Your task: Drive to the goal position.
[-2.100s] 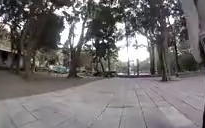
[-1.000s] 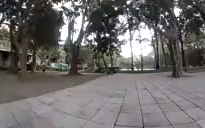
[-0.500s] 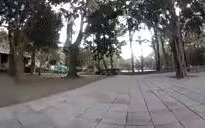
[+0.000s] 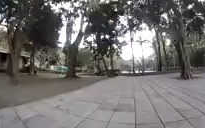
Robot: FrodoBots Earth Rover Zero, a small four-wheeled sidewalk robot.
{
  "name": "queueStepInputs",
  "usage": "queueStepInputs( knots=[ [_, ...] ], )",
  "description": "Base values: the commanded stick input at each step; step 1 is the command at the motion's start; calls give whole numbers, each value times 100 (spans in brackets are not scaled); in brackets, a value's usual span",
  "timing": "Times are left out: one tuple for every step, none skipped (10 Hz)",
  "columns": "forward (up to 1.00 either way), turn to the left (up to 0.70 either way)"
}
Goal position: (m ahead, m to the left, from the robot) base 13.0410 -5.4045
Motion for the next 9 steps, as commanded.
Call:
queueStepInputs(
  knots=[
    [70,0],
    [70,0],
    [70,0],
    [70,0],
    [70,0],
    [70,-1],
    [70,-7],
    [70,-14],
    [70,-14]
  ],
)
